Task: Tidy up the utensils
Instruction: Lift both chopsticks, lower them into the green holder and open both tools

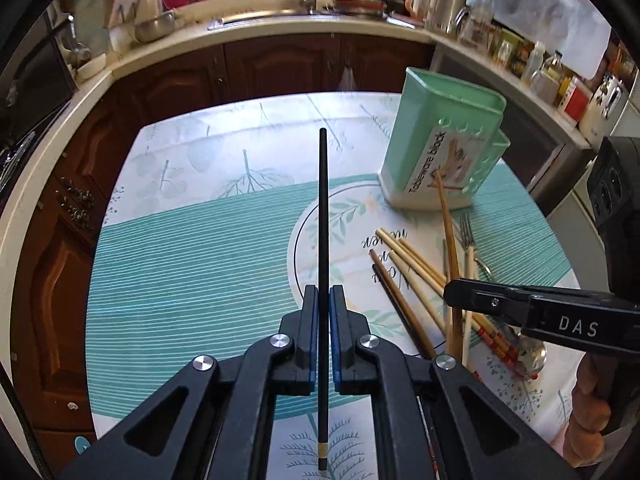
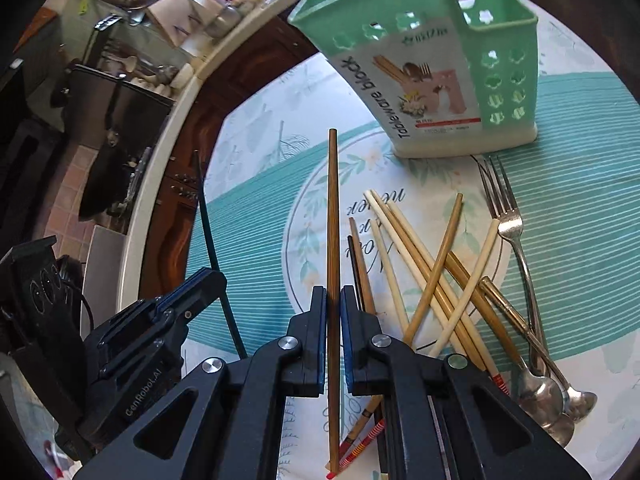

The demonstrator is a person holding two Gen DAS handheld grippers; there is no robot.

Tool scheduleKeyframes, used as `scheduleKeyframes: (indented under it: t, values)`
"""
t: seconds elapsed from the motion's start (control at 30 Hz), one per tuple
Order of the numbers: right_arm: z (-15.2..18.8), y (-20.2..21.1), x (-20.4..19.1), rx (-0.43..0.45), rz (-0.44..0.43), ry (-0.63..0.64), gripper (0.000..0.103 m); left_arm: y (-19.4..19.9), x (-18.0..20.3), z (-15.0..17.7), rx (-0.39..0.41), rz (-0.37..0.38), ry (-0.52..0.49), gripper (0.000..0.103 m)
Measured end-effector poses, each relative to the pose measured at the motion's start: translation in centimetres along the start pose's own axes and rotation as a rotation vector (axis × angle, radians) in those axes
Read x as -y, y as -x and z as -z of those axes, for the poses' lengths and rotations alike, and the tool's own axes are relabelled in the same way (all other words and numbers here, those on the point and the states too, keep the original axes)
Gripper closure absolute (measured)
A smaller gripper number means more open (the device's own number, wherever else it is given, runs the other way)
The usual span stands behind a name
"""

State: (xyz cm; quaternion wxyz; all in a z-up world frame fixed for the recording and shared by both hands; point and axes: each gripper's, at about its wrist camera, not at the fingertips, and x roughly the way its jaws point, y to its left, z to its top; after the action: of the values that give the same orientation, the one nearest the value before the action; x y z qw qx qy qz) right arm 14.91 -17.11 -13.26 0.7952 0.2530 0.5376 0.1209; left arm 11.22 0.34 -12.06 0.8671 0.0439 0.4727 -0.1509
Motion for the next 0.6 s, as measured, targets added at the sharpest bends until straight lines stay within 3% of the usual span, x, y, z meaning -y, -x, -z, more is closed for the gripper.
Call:
scheduleKeyframes:
  t: [0.13,0.33,0.6]
  values:
    - [1.3,2.9,0.2,0.064,-0.044,0.037,0.096,1.0,-0.1,-0.2,0.044,0.011,0.011,0.1]
    - [0.8,8.3,-0.6,0.203,-0.077,0.084,0.096,4.5,1.5,-3.4,0.122,0.025,-0.05,0.1]
    - [-5.6,16.8,-2.6,0.44,-0.031,0.14,0.096,9.2,4.5,-9.8,0.251,0.033,-0.107,0.1]
